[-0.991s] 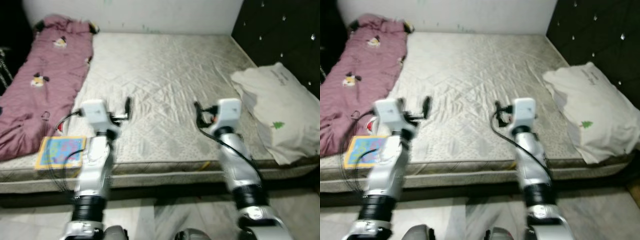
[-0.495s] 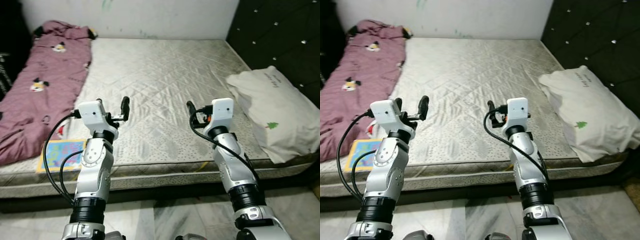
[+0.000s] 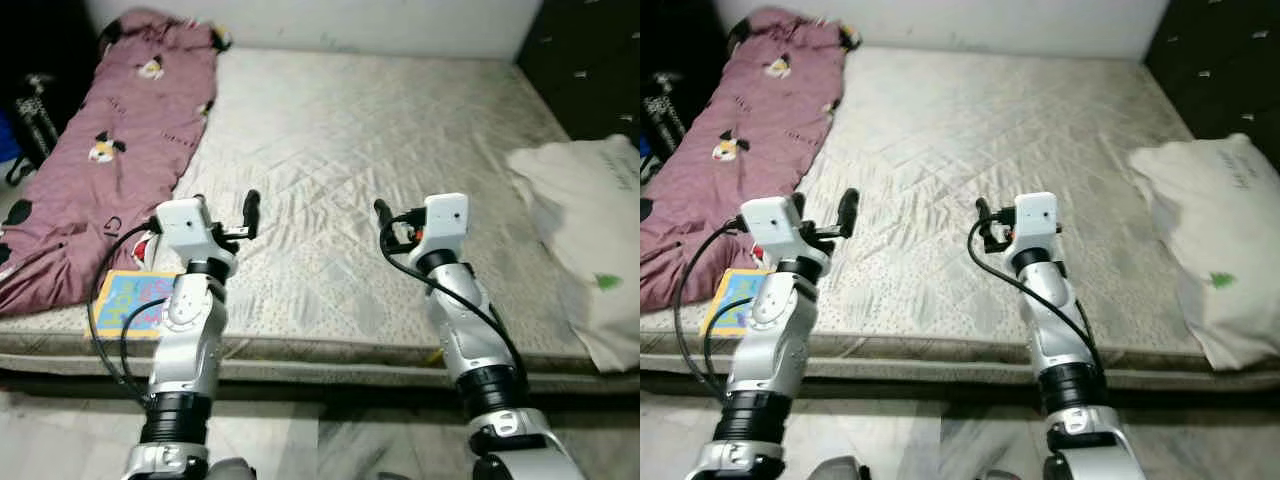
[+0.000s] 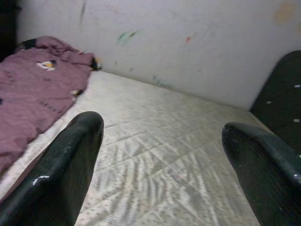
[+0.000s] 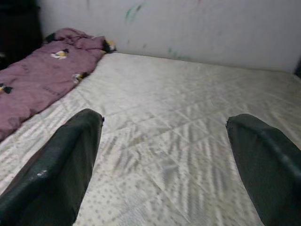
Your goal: Clean up the room
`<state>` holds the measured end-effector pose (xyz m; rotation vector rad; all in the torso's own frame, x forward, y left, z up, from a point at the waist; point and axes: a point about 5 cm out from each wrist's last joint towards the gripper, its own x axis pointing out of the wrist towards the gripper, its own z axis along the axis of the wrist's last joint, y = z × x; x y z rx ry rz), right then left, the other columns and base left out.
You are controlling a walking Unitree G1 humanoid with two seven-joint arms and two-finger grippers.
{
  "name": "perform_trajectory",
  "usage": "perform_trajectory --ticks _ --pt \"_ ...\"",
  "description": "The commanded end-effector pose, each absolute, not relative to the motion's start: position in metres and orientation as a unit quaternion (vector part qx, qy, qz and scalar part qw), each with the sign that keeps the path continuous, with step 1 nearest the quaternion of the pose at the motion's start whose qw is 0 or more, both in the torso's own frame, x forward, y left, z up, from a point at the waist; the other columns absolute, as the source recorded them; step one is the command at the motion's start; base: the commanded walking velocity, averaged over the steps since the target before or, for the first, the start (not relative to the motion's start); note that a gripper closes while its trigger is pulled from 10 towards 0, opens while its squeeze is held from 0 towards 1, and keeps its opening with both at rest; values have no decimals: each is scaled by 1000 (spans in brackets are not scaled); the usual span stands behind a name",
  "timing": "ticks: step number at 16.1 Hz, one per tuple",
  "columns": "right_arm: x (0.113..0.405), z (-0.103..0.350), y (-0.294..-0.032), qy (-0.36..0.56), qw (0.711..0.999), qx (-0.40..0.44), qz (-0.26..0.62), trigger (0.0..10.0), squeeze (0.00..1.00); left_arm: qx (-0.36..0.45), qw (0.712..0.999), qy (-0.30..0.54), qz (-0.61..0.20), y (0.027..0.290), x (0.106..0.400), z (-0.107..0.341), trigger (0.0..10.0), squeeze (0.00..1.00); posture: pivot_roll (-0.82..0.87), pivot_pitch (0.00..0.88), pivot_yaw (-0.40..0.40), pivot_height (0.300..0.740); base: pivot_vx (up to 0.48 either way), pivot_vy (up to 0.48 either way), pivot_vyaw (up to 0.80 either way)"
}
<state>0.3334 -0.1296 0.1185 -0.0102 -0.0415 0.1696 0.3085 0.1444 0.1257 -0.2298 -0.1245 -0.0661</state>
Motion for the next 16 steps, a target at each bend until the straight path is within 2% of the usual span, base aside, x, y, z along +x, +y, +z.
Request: perform_trajectory --ticks 1,5,10,16 --pt "334 119 -139 -20 997 -11 75 10000 0 -116 990 -68 -49 136 310 129 10000 0 -20 0 -26 740 352 0 0" --pt "333 118 -139 -18 997 -8 73 10000 0 -110 991 -59 -47 136 310 127 10000 0 -19 0 -23 740 335 0 0" --pt "333 117 -139 -17 997 -9 75 10000 0 -115 992 -42 -34 138 310 121 10000 0 -18 0 -22 740 0 0 0" --pt "333 117 -136 -18 996 -22 85 10000 0 -118 992 -41 -35 137 311 122 10000 0 -19 0 -25 740 0 480 85"
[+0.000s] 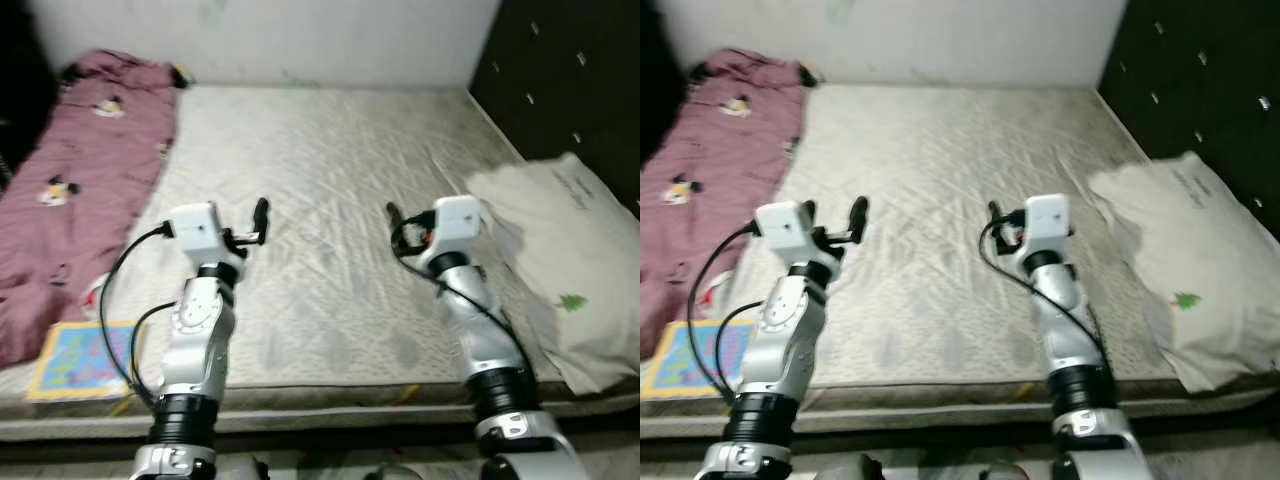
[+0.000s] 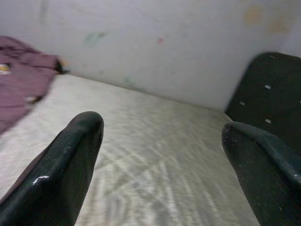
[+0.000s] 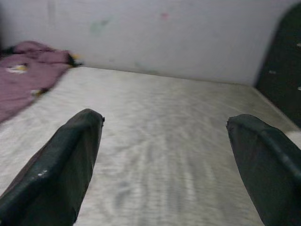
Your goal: Clean up the room
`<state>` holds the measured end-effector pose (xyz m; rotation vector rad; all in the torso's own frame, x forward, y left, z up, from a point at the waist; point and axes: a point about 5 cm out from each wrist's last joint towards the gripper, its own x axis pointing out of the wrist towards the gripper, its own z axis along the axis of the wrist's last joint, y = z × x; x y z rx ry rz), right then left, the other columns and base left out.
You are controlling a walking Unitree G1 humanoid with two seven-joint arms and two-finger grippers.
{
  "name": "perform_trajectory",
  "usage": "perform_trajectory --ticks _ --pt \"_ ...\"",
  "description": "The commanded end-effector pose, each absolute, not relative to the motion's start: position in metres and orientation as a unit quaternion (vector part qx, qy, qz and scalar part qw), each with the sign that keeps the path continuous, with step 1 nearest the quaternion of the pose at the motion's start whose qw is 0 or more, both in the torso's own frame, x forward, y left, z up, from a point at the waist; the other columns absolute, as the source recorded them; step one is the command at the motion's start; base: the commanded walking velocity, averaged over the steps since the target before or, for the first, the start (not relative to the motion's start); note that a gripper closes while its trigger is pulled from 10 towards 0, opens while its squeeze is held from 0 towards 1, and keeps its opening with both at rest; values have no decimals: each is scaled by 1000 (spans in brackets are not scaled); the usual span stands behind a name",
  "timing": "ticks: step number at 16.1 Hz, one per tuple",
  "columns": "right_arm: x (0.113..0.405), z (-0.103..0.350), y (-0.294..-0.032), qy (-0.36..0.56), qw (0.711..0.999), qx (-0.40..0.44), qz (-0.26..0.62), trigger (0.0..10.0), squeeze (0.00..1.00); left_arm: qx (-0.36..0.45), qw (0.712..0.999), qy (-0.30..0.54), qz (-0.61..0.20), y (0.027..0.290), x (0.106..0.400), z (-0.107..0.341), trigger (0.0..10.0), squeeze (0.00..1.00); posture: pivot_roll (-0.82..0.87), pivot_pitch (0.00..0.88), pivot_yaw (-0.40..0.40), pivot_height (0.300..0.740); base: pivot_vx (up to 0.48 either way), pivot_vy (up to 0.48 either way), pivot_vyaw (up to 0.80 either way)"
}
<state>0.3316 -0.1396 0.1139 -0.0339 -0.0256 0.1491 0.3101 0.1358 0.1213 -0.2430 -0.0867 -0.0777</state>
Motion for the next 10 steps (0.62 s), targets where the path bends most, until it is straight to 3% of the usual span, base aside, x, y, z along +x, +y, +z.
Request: perform_trajectory --ticks 1,3,10 --pt "333 118 -136 -18 996 -24 86 10000 0 -117 992 -42 -35 137 311 122 10000 0 -19 0 -25 740 0 480 800" --pt "334 118 -136 -18 996 -23 86 10000 0 -117 992 -42 -35 137 312 123 10000 0 -19 0 -26 740 0 480 725" --pt "335 116 -136 -11 996 -18 84 10000 0 -119 991 -42 -34 138 313 123 10000 0 -20 0 -25 740 0 477 0"
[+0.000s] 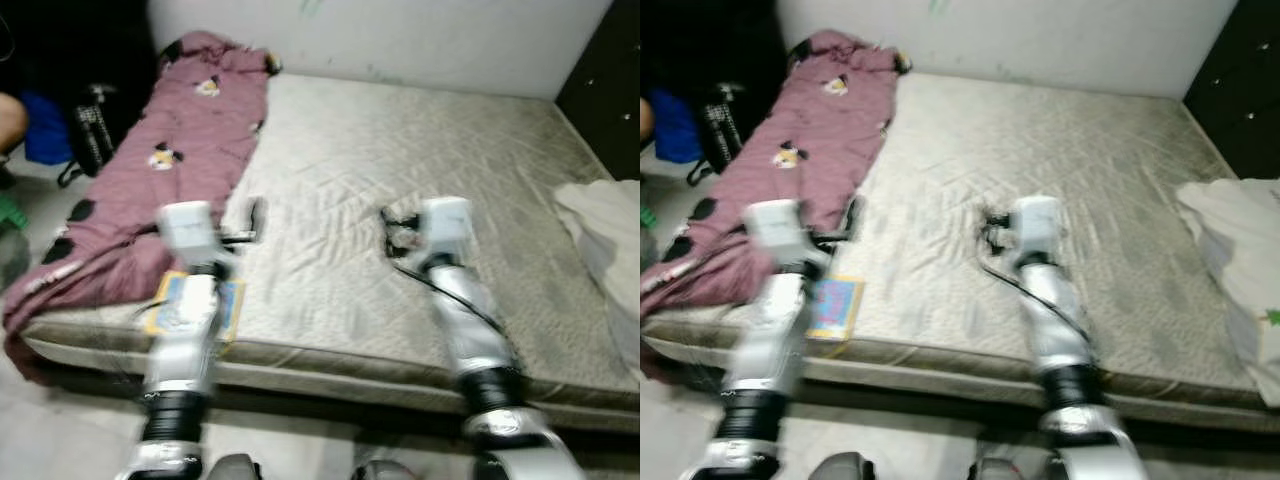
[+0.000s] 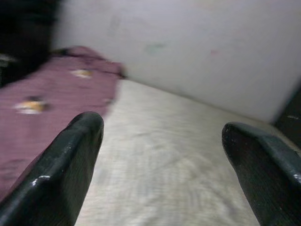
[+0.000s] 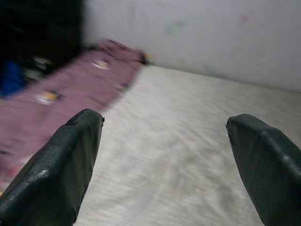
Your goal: Clean up the room
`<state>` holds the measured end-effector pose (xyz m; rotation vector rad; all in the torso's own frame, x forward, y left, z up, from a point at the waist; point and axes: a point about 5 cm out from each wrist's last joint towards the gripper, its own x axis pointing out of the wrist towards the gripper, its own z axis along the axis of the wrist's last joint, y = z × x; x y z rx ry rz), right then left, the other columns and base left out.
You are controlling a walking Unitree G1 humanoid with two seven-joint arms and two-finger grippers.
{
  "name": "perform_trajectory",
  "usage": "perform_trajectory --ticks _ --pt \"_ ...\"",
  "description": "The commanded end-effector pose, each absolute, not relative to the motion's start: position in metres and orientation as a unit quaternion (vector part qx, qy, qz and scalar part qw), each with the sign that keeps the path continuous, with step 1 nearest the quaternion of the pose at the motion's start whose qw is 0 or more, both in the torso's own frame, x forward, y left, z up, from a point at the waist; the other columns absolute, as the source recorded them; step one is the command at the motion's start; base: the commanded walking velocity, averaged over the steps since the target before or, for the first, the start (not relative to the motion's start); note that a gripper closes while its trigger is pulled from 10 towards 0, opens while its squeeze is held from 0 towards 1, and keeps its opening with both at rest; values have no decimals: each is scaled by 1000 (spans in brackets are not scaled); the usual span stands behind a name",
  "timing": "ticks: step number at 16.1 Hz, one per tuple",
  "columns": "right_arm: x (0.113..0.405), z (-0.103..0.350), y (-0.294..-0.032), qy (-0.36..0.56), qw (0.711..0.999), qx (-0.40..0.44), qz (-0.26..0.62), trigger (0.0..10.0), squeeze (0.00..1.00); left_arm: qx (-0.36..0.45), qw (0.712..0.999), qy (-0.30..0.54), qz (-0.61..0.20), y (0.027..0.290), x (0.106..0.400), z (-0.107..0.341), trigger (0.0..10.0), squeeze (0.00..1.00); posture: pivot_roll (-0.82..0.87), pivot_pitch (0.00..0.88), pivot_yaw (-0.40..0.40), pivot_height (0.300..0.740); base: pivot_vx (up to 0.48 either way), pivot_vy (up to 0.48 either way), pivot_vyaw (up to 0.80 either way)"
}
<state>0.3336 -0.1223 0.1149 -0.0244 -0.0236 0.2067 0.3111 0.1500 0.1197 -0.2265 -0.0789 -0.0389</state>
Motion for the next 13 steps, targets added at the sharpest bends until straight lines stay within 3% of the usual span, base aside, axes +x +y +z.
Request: perform_trajectory --ticks 1,3,11,13 --pt "335 116 -136 -11 996 -18 84 10000 0 -120 991 -42 -34 138 313 123 10000 0 -20 0 -25 740 0 476 0" --pt "335 116 -136 -11 996 -16 85 10000 0 -119 991 -43 -33 138 313 123 10000 0 -20 0 -25 740 0 476 0" --pt "335 114 -136 -3 996 -15 86 10000 0 -123 989 -65 -51 135 311 128 10000 0 -20 0 -25 740 0 0 0" --pt "336 113 -136 -1 996 -15 85 10000 0 -124 989 -66 -51 135 311 128 10000 0 -20 0 -25 740 261 0 0"
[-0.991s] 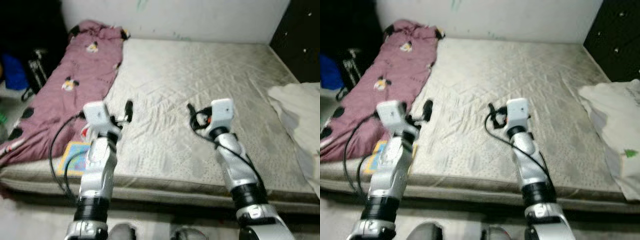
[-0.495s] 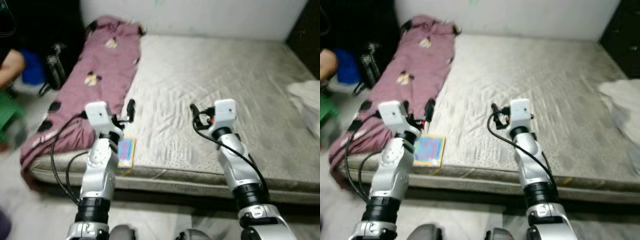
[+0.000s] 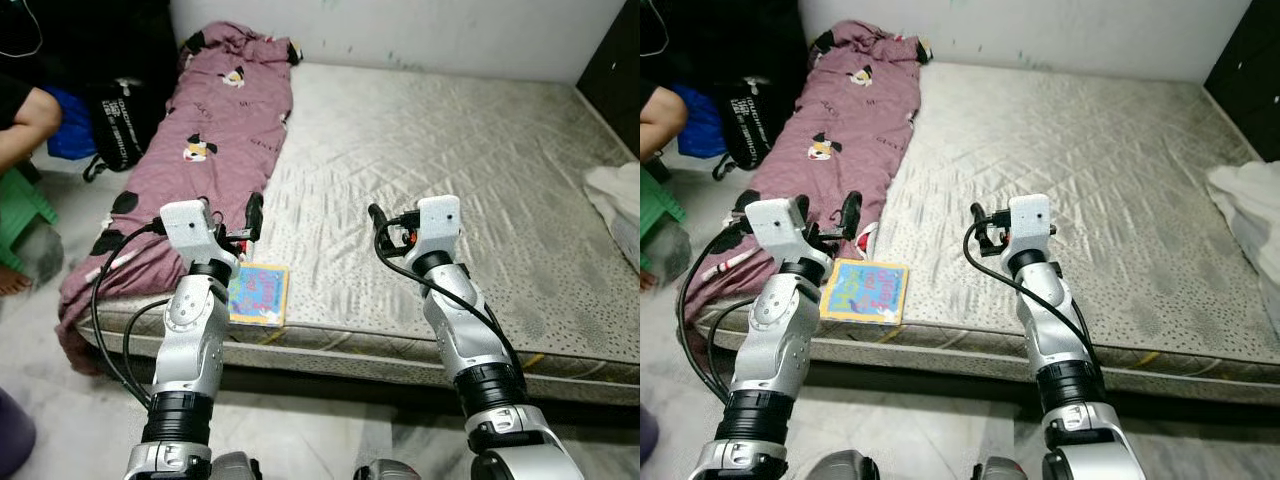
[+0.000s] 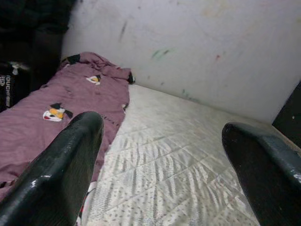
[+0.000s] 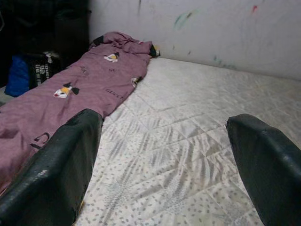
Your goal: Clean up the room
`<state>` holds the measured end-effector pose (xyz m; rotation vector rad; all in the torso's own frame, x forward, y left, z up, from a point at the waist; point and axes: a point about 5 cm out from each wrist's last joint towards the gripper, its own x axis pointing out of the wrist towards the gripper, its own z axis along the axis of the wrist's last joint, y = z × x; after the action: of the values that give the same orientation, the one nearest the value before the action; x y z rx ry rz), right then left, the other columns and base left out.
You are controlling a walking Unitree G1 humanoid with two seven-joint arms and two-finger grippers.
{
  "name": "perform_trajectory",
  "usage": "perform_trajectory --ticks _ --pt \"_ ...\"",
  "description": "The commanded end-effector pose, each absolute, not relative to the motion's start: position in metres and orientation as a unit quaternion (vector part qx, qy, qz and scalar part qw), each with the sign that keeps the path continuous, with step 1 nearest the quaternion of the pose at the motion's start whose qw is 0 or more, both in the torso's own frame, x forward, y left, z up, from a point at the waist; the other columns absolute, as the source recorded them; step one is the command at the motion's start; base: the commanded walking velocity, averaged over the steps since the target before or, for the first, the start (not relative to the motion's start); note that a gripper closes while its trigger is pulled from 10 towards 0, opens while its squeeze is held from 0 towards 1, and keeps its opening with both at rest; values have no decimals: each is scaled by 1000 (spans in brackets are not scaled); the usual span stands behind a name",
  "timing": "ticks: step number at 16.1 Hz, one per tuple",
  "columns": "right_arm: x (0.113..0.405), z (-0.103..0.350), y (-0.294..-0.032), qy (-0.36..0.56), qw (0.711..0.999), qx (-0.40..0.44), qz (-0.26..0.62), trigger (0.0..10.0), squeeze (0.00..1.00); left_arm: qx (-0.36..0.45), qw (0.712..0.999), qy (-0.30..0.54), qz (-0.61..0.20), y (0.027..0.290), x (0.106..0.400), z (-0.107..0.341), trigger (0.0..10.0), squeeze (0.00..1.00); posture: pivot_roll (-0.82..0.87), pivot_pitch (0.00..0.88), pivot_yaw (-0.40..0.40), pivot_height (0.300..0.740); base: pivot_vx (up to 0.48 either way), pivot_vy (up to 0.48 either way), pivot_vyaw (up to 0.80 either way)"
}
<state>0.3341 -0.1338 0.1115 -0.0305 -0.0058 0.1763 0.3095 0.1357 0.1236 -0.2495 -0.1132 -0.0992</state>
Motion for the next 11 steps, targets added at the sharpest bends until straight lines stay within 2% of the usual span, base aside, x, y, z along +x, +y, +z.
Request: perform_trajectory --ticks 1,4,8,11 --pt "336 113 -136 0 996 -16 85 10000 0 -124 989 -67 -52 135 310 129 10000 0 -20 0 -25 740 296 0 0" --pt "336 112 -136 5 996 -20 85 10000 0 -123 989 -68 -54 135 311 129 10000 0 -20 0 -26 740 317 0 0" --pt "336 111 -136 7 996 -19 85 10000 0 -121 989 -66 -57 135 310 128 10000 0 -19 0 -24 740 322 0 -477" --pt "336 110 -135 9 996 -18 85 10000 0 -119 989 -59 -57 134 310 126 10000 0 -19 0 -23 740 205 0 0"
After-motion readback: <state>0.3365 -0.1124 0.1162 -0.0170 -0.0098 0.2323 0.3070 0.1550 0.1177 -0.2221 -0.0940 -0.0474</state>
